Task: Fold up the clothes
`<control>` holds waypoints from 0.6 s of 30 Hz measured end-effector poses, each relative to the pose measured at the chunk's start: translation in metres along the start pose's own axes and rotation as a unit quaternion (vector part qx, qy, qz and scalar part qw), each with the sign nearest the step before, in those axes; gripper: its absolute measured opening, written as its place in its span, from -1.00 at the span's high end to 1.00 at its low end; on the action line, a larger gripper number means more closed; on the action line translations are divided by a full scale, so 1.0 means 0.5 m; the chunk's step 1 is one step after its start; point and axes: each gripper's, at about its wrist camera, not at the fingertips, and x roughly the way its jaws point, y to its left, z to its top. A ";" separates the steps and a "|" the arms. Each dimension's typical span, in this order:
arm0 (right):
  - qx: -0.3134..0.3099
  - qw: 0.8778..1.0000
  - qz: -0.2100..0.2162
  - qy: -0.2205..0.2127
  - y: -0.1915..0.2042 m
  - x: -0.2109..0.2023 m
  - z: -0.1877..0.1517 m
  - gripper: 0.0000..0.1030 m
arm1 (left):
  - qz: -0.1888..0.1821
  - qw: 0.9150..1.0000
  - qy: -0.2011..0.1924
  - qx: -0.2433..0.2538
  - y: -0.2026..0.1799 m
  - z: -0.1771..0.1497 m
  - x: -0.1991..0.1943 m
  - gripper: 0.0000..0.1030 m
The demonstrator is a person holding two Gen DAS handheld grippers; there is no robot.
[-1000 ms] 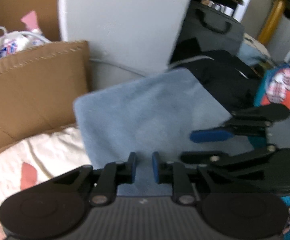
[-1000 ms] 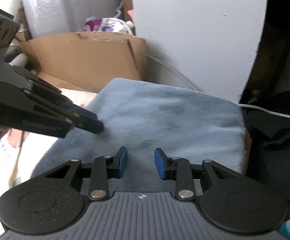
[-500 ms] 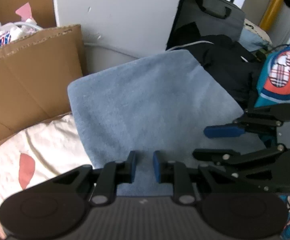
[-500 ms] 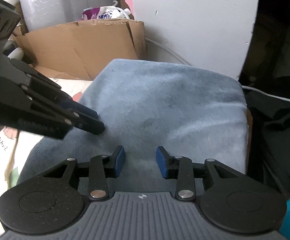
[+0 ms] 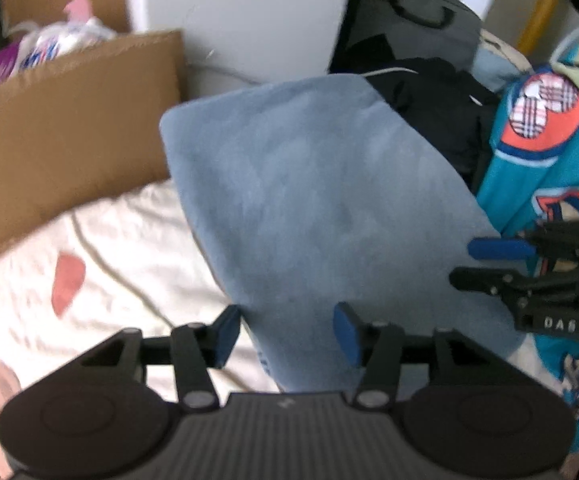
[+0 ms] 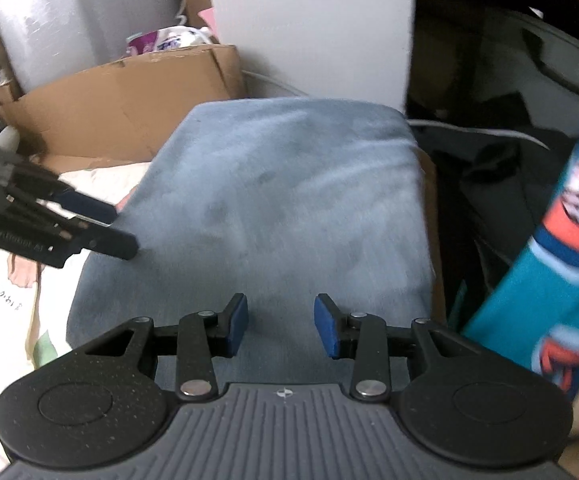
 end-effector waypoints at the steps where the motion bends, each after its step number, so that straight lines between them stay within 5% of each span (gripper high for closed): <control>1: 0.004 1.000 -0.006 0.000 0.000 -0.003 -0.007 0.15 | -0.001 1.000 0.000 -0.013 0.003 -0.005 -0.003 -0.06; 13: 0.118 0.992 -0.049 -0.012 -0.011 -0.055 -0.043 0.15 | 0.019 0.999 0.030 -0.039 0.015 -0.030 -0.051 0.04; 18: 0.143 0.989 -0.048 -0.001 -0.005 -0.100 -0.034 0.14 | 0.037 0.997 0.034 -0.059 0.035 -0.022 -0.122 -0.09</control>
